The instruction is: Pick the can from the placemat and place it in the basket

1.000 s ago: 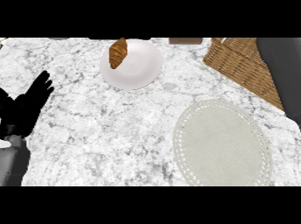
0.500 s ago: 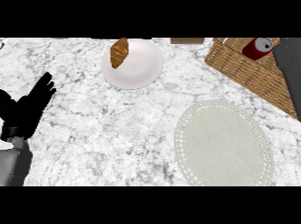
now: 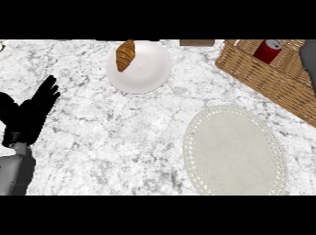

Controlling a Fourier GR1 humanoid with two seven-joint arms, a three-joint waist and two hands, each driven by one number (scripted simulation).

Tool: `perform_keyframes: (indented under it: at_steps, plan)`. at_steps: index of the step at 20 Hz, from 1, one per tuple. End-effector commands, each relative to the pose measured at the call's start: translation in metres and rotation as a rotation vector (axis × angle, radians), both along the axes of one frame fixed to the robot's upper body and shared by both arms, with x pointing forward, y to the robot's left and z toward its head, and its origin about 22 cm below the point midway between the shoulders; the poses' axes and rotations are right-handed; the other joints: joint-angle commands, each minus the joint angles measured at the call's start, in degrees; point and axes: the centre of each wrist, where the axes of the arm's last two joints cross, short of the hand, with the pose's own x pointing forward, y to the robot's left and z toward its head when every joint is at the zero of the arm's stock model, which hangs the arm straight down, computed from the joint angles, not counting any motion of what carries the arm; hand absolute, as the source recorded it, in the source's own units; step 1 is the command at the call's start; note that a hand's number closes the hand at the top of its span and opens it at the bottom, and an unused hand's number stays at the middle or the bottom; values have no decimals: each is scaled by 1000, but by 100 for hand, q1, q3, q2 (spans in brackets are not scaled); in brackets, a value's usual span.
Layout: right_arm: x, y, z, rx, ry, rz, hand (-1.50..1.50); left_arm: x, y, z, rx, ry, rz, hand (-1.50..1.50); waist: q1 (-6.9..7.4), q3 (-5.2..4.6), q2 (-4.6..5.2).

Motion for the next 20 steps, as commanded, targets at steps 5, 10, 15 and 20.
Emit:
perform_keyframes:
  at_steps: [5, 10, 15, 20]
  plan:
    - [-27, -50, 7, 210, -285, -156, -150, -12, 15, -3, 9, 18, 24, 0, -161, 4, -70]
    - [-69, -79, 16, 270, -277, -92, -150, -9, 25, -11, 7, 17, 65, 0, -356, -9, -116]
    - [-133, -129, 3, 261, -182, -30, -150, -25, 33, 2, 10, 15, 87, 0, -369, 0, -133]
    - [-196, -140, 12, 276, -107, 69, -150, -19, 23, -6, 4, 14, 66, 0, -456, -8, -121]
